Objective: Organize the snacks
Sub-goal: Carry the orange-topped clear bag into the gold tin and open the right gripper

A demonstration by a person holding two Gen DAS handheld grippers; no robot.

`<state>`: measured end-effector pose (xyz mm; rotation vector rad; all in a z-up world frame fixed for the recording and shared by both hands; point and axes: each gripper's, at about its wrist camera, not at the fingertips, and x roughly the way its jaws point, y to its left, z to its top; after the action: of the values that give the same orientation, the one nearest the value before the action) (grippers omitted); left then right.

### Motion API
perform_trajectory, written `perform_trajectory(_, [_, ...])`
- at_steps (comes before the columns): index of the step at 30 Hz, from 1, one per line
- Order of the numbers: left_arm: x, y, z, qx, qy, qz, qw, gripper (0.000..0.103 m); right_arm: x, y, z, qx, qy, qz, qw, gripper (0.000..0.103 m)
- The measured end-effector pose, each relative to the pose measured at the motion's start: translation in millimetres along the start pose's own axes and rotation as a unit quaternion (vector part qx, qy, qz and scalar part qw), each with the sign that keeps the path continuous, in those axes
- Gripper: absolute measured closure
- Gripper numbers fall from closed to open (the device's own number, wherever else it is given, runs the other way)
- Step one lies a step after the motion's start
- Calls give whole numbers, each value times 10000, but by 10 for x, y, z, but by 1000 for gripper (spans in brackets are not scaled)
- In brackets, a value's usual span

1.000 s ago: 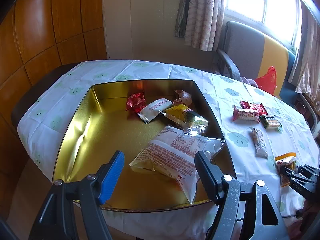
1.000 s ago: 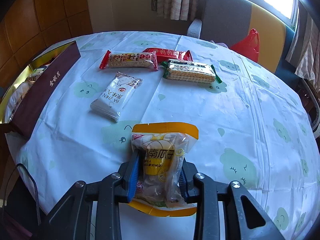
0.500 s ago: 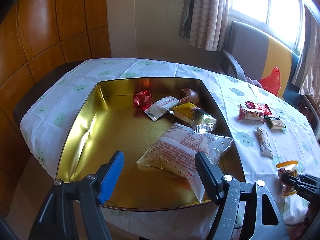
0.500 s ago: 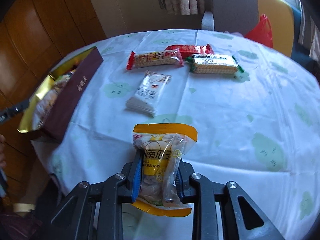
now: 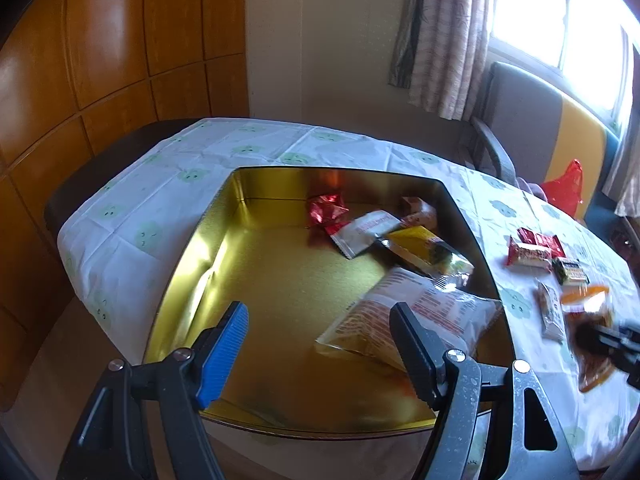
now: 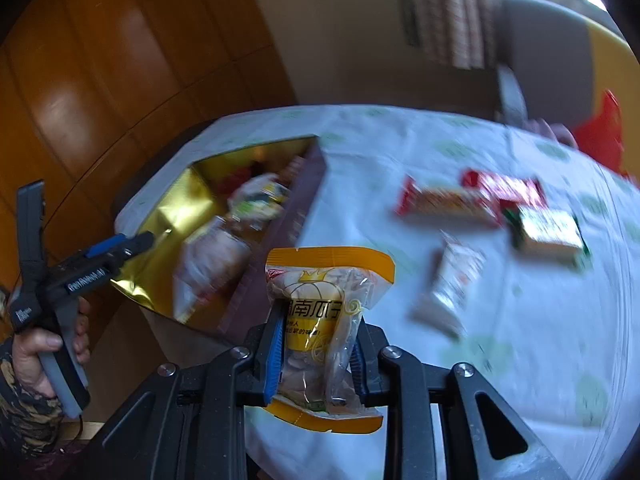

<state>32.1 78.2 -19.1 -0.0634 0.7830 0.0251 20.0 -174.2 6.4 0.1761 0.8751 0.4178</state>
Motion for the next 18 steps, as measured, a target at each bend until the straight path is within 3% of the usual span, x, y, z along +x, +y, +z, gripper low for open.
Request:
perform_trajectory(7, [45, 151, 25, -191, -13, 143, 9997, 29, 284, 618, 557, -674, -136, 252, 9973, 75])
perform_trajectory(12, [72, 223, 31, -283, -18, 212, 9994, 29, 611, 879, 823, -703, -53, 415, 9966, 74])
perform_trajectory(15, [99, 238, 30, -296, 15, 225, 9993, 29, 934, 968, 901, -731, 226, 483, 9959, 74])
perform_trajectory(18, [106, 241, 24, -295, 34, 210, 9993, 29, 1234, 1025, 858, -849, 550, 278, 9945, 71])
